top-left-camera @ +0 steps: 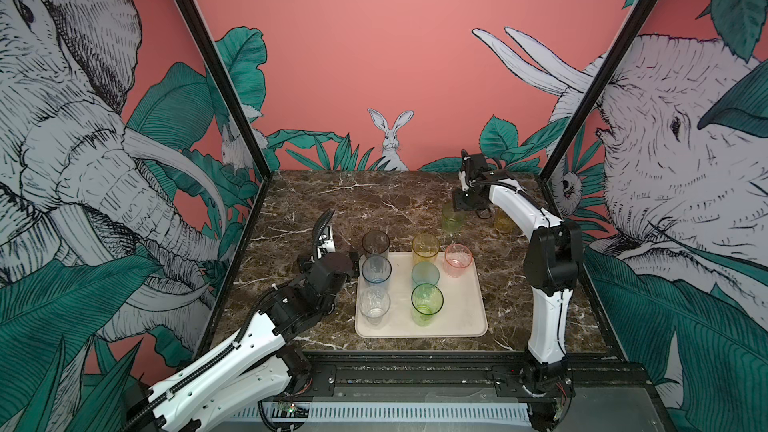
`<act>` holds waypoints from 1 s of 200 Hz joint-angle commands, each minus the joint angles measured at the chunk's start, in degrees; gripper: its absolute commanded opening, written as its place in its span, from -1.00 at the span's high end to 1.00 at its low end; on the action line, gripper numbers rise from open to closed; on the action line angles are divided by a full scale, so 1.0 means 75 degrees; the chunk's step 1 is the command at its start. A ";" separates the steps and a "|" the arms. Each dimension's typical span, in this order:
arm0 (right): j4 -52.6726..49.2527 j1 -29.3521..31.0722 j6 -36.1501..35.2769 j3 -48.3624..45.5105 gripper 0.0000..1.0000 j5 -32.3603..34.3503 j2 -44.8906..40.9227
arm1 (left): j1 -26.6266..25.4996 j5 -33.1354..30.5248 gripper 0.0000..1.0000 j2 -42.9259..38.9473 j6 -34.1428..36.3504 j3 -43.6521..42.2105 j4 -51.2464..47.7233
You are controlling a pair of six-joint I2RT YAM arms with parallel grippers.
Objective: Place the glasses into the tray
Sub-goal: 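Raise the right gripper and move it over the small green glass, then lower the right gripper into the green glass rim and close it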
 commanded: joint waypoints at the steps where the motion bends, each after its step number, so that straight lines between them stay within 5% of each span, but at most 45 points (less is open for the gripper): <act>1: 0.0034 -0.0063 0.0121 0.0178 -0.18 -0.0051 0.0112 | 0.0053 -0.0043 -0.98 -0.0120 -0.0177 -0.0072 -0.0162; 106: 0.0225 -0.0151 0.0235 0.0063 -0.15 -0.0173 0.0483 | 0.0053 0.0054 -0.98 -0.0044 -0.0293 -0.0081 -0.0115; 200: 0.0169 -0.0224 0.0243 0.0076 0.24 -0.0360 0.0700 | 0.0053 0.0133 -0.98 0.0066 -0.0341 -0.0064 -0.0049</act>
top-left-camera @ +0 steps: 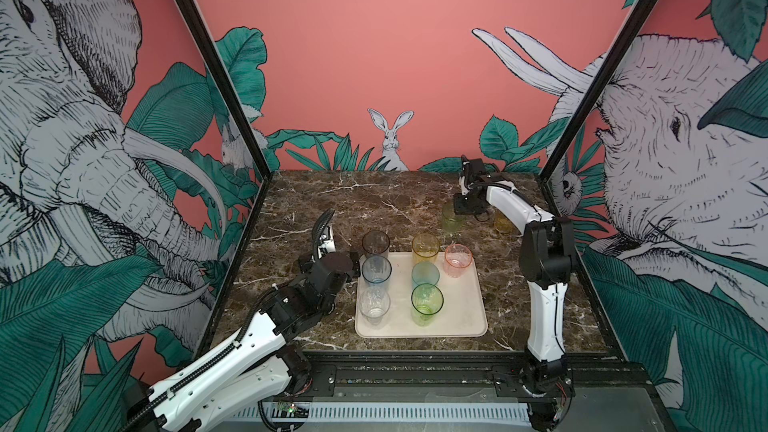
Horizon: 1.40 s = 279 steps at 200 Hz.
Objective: Place the glasses into the tray
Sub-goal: 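Lower the right gripper into the green glass rim and close it, then lift the green glass with the right gripper and carry it toward the tray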
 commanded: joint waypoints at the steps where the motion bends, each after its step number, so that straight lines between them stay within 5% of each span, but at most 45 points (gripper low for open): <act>1: -0.0032 -0.0039 0.0040 0.0078 0.25 -0.0067 0.0099 | 0.0053 -0.0013 -0.98 0.0012 -0.0143 -0.0058 -0.0047; 89: -0.0324 -0.0036 0.0021 0.0119 1.00 0.0004 -0.0120 | 0.0053 0.0113 -0.98 0.0103 -0.0193 -0.0066 0.0037; 279: -0.1258 -0.0030 -0.0110 -0.1418 1.00 0.0395 -0.3474 | 0.0053 0.0469 -0.98 0.0018 -0.0297 -0.0106 0.0175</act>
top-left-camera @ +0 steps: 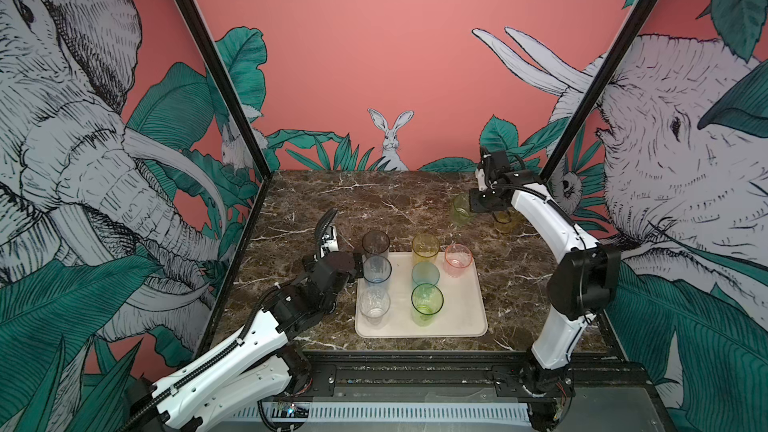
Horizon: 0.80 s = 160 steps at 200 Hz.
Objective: Place the glasses into the tray
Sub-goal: 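Lift the green glass with the right gripper and carry it toward the tray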
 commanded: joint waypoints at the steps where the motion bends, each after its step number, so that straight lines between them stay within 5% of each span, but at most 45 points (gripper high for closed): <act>1: -0.0395 -0.0024 -0.0064 -0.0188 1.00 0.0123 -0.0622 | 0.0053 0.0031 -0.98 -0.0102 -0.0124 -0.0075 0.0063; 96: -0.0899 -0.0016 0.0170 -0.2186 1.00 -0.0230 -0.3205 | 0.0050 -0.0096 -0.97 -0.1504 -0.0403 -0.0165 -0.0842; 160: -0.1361 0.0586 0.0636 -0.3344 1.00 -0.0338 -0.4821 | 0.0051 0.0566 -0.97 -0.0766 -0.0850 0.0067 -0.1187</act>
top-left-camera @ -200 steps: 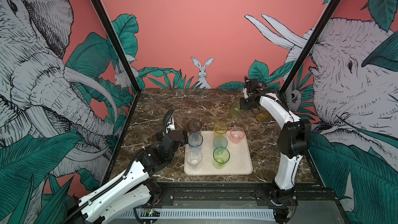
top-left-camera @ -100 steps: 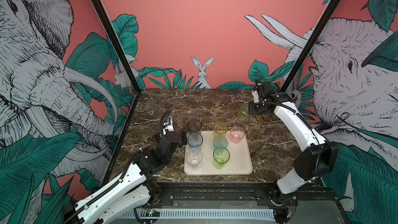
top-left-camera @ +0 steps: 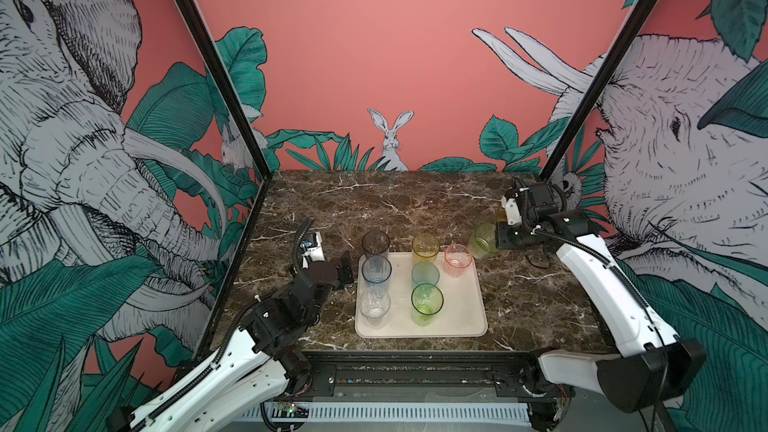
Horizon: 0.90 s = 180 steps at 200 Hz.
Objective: Place the glasses into the tray
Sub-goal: 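Lift the green glass with the right gripper and carry it toward the tray, then lower the green glass onto the tray beside the pink glass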
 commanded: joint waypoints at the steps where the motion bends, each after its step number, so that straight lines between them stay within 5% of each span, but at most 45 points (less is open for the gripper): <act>1: -0.0281 0.0411 0.0349 -0.0323 1.00 -0.0086 -0.0651 | 0.0052 0.0302 -0.97 0.0314 -0.0332 0.0149 -0.0338; 97: -0.0374 0.2997 0.1826 -0.1467 1.00 0.1231 -0.1721 | 0.0053 0.0811 -0.94 0.0843 -0.0694 0.0202 -0.0174; 180: 0.1075 0.3444 0.1858 -0.2816 1.00 0.1313 -0.1010 | 0.0043 0.0749 -0.94 0.0857 -0.0726 0.0139 -0.0152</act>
